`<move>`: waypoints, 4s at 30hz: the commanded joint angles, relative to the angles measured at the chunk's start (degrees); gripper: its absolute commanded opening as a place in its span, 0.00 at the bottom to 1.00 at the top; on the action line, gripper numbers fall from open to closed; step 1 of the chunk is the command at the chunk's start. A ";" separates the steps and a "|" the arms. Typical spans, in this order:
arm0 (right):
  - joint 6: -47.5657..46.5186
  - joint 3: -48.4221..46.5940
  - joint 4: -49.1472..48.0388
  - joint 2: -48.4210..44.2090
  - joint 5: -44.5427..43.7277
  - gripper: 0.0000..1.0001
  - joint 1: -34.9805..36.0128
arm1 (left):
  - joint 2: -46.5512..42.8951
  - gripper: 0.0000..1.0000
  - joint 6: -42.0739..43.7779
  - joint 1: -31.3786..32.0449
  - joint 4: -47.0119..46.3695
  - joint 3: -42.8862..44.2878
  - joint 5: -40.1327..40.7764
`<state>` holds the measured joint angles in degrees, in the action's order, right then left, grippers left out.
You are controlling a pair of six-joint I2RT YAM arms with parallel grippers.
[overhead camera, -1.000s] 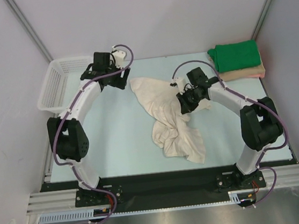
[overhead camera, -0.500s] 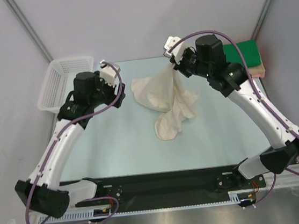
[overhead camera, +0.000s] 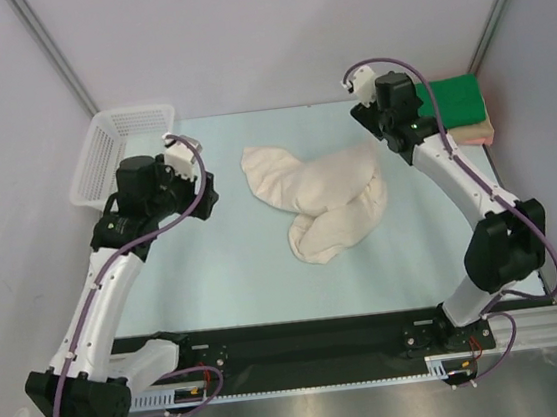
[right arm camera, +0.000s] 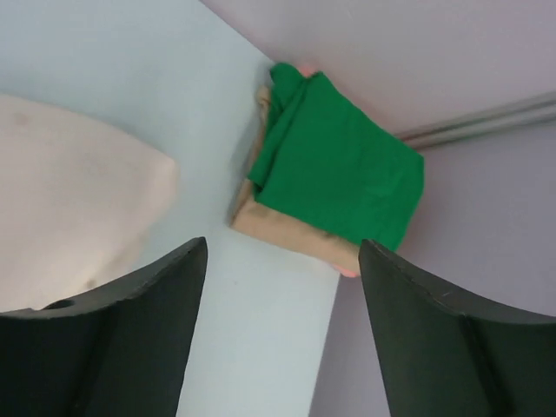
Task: Fold and stack the t-shirts
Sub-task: Flatten the tshirt out
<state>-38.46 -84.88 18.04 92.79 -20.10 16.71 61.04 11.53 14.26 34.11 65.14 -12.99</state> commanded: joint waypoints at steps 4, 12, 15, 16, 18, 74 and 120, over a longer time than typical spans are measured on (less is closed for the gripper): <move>6.36 7.34 10.95 -15.70 22.70 0.66 18.42 | -1.18 0.81 -0.11 -2.75 -1.41 -5.37 -1.25; 10.94 24.23 10.53 -13.26 30.46 0.58 35.14 | -1.09 0.81 2.71 -4.67 -1.15 -7.67 1.84; 11.56 25.03 8.86 -9.50 31.17 0.59 35.23 | -1.53 0.81 1.92 -5.91 -0.80 -7.49 0.26; 11.30 24.77 8.50 -8.43 31.43 0.58 35.23 | -1.71 0.81 1.74 -6.17 -0.80 -7.49 0.16; 10.60 23.19 7.89 -4.93 32.40 0.57 35.32 | -1.80 0.81 1.48 -6.79 -0.88 -7.84 -0.01; -12.07 -18.19 11.84 0.55 10.35 0.00 39.89 | -2.15 0.80 2.97 -9.78 -2.03 -6.26 0.16; -12.26 3.15 8.23 -18.26 7.97 0.00 -0.45 | 73.08 0.66 -2.21 -0.90 5.45 56.57 -3.01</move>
<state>-52.03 -78.78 26.76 74.35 -11.35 16.60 132.64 10.41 13.58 41.08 116.53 -17.15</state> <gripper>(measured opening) 0.021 0.666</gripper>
